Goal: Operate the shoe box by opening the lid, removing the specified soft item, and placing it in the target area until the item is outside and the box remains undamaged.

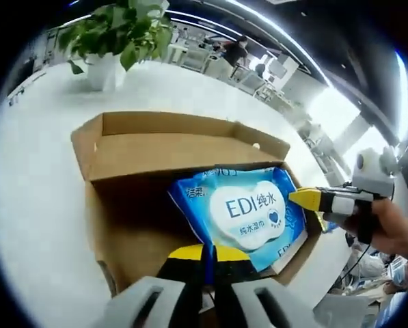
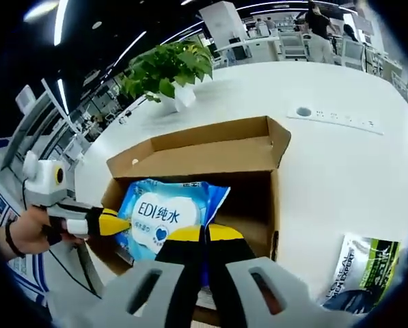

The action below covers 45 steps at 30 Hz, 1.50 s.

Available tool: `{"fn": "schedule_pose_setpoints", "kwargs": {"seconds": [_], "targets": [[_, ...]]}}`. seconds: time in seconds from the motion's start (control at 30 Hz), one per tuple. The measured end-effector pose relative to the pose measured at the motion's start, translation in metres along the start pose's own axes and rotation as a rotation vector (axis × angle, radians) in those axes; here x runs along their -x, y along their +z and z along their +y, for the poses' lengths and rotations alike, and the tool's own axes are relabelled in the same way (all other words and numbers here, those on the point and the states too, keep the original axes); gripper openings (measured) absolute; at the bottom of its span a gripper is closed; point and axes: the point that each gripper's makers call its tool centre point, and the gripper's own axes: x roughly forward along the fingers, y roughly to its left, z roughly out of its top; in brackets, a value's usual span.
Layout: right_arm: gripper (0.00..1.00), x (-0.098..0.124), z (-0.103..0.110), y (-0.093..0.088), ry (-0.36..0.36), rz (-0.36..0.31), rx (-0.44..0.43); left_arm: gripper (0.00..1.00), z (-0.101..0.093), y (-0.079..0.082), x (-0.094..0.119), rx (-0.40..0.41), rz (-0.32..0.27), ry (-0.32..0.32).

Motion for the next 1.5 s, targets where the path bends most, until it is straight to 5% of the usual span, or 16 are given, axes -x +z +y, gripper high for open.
{"fn": "schedule_pose_setpoints", "kwargs": {"seconds": [0.37, 0.77, 1.5], "targets": [[0.00, 0.023, -0.002, 0.011, 0.008, -0.037, 0.017, 0.02, -0.021, 0.014, 0.009, -0.006, -0.043, -0.004], [0.00, 0.065, -0.029, 0.013, -0.029, -0.091, -0.047, 0.02, -0.064, 0.024, -0.003, -0.055, -0.029, -0.054], [0.00, 0.147, -0.103, -0.027, -0.168, -0.182, -0.205, 0.03, -0.166, 0.012, -0.044, -0.233, 0.084, -0.207]]}}
